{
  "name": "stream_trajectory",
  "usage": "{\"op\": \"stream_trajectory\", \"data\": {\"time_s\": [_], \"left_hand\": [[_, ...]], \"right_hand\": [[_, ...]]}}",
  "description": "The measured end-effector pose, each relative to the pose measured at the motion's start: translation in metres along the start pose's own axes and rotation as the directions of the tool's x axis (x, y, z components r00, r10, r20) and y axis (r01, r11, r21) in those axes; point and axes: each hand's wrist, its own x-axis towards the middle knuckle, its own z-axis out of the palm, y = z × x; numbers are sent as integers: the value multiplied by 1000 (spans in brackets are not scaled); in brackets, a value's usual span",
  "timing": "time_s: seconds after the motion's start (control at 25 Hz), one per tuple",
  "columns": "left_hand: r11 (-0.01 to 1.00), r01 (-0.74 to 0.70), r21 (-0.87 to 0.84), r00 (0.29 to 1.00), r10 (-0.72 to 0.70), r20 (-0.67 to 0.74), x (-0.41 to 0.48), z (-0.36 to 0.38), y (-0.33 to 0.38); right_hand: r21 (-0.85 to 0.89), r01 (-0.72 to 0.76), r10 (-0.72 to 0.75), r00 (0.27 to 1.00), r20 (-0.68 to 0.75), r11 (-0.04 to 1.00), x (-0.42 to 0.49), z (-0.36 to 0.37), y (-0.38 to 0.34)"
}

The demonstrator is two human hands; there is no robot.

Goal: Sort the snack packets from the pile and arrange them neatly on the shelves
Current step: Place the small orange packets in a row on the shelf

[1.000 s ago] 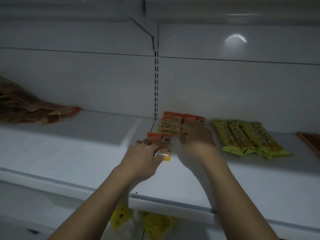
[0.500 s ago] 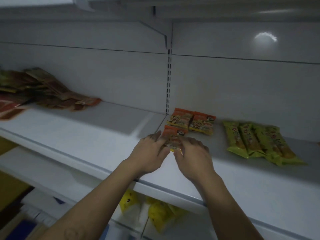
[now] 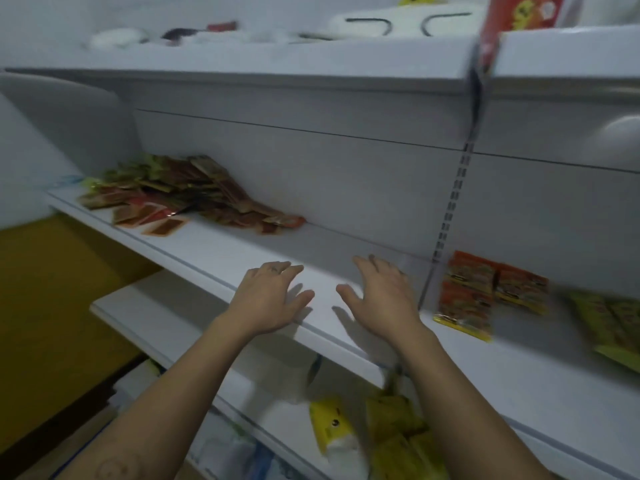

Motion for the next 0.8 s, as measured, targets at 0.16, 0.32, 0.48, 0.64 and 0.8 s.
{"op": "stream_trajectory", "data": {"time_s": [0.16, 0.32, 0.48, 0.64, 0.8], "left_hand": [[996, 80, -28, 996, -81, -34, -28, -29, -100], [986, 157, -53, 988, -157, -10, -48, -43, -178], [980, 188, -72, 982, -188, -2, -37, -49, -228], [984, 134, -119, 991, -134, 6, 2, -40, -241], [990, 96, -100, 995, -94, 26, 58, -31, -250]], "right_hand": [[18, 67, -67, 998, 15, 998, 32, 31, -88], [13, 92, -92, 993, 76, 996, 59, 69, -153], [-26, 92, -88, 989, 118, 995, 91, 90, -184], [-73, 36, -26, 991, 133, 997, 141, 104, -179], [-31, -81, 85, 987, 134, 996, 219, 131, -159]]}}
